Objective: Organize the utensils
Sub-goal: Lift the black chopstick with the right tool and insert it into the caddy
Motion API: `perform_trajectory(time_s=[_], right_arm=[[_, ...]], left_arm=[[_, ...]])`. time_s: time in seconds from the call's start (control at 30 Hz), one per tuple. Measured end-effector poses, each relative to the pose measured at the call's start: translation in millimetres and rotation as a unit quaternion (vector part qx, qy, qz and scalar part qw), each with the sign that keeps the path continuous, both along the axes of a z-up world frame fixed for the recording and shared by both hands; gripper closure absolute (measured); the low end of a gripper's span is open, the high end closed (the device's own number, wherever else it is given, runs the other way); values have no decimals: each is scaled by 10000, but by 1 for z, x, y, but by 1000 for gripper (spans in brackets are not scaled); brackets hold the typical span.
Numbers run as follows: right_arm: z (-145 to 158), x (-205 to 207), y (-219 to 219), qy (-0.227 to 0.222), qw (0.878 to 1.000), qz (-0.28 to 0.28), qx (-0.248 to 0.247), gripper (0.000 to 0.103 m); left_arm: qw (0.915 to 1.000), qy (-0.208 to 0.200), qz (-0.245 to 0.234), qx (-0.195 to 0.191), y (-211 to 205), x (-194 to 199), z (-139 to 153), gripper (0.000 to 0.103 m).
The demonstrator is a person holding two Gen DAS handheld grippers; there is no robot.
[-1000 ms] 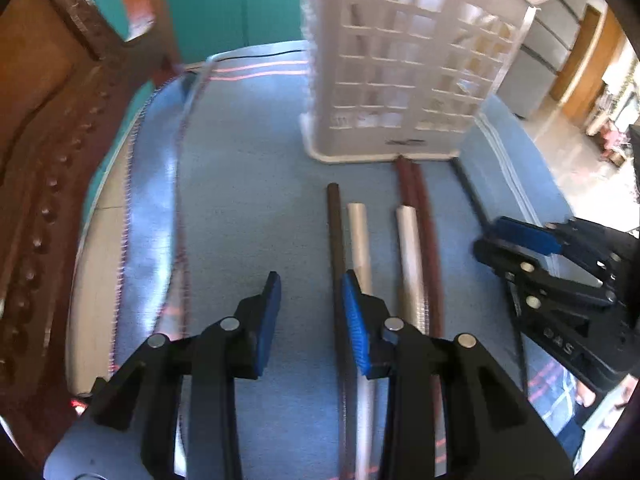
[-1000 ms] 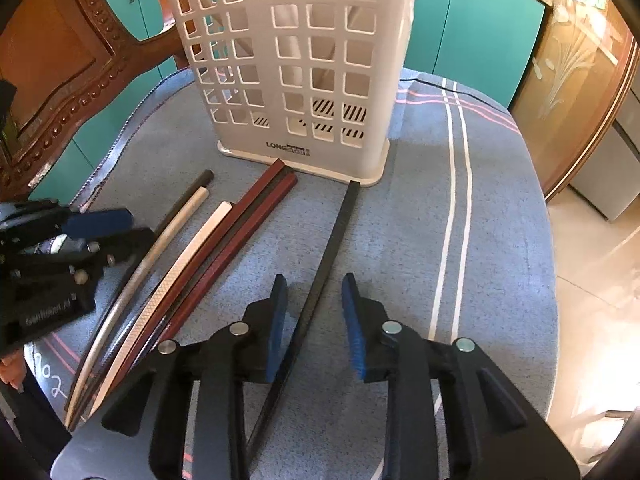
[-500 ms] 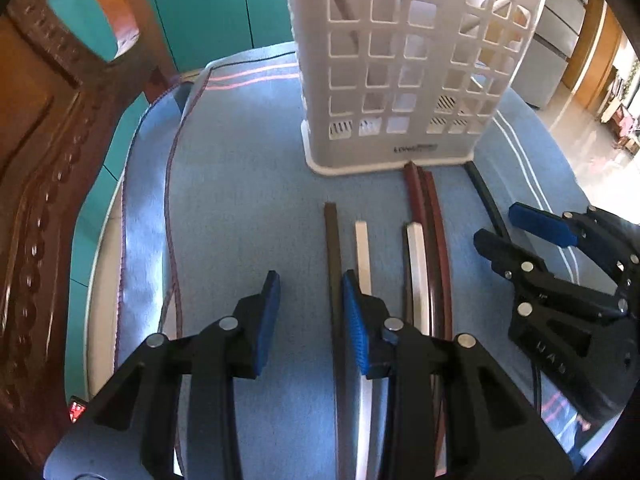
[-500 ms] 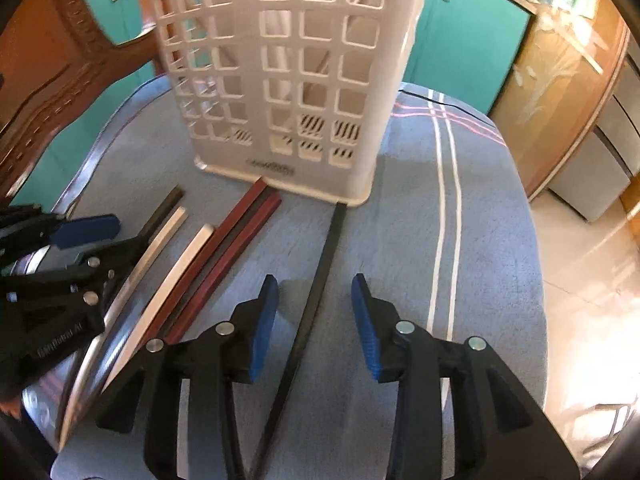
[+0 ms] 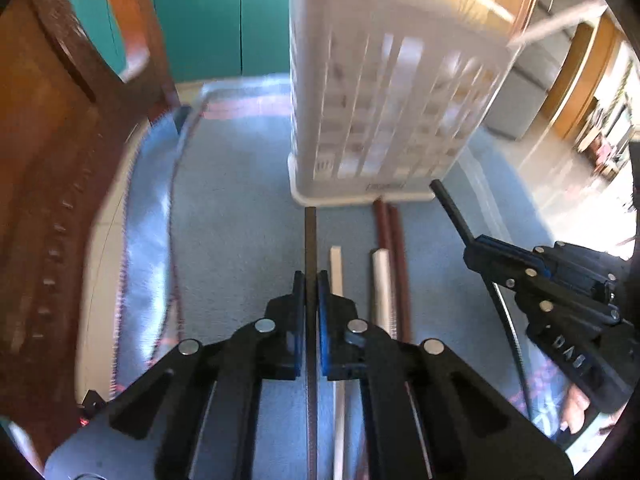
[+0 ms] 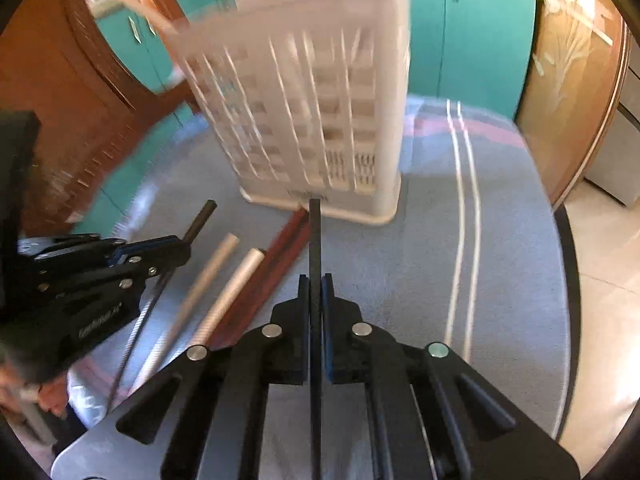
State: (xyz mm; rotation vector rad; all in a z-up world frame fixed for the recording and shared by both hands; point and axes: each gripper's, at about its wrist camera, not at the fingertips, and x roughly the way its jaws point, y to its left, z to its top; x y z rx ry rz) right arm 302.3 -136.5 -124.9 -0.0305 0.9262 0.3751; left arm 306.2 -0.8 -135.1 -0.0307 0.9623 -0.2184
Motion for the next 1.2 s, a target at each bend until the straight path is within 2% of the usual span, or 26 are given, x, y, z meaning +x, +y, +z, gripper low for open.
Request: perform_trajectory(time_s=[0.17, 0.3, 0.53, 0.63, 0.73, 0.83, 0.93, 1.0, 1.07, 1.13, 1.2], right_arm=[[47, -26, -18, -513, 9972, 101, 542, 96], [79, -48, -32, -825, 9928, 142, 857, 96], [134, -54, -49, -1406, 9820, 9, 1263, 96], [165, -42, -57, -1753, 9727, -73, 1519, 96], [203, -36, -62, -2199, 9579, -147, 1839, 96], [230, -24, -67, -2764, 9398, -410, 1968, 96], [238, -14, -69, -3215, 9227, -773, 1983, 96], [234, -4, -65, -3373, 9197, -1001, 1743, 96], [223, 9, -57, -3284, 9261, -1048, 1532, 96], [210, 21, -49, -3054, 9356, -966, 1483, 96], [201, 24, -43, -3004, 9403, -938, 1300, 96]], left_arm=[[9970, -672, -54, -370, 10, -34, 53, 96], [9915, -1206, -61, -490, 13, -57, 92, 96], [9737, -2160, -90, -721, 19, -77, 163, 96], [9616, -2591, -106, -897, 22, -75, 195, 96], [9443, -3049, 85, -1234, 33, -67, 228, 96], [9272, -3457, 458, -1370, 43, -58, 245, 96], [9044, -3925, 903, -1409, 52, -46, 249, 96], [9049, -3870, 1063, -1418, 52, -31, 241, 96], [9098, -3717, 1117, -1468, 53, -12, 230, 96], [9194, -3494, 1176, -1373, 50, 7, 217, 96], [9273, -3292, 1247, -1272, 47, 20, 203, 96]])
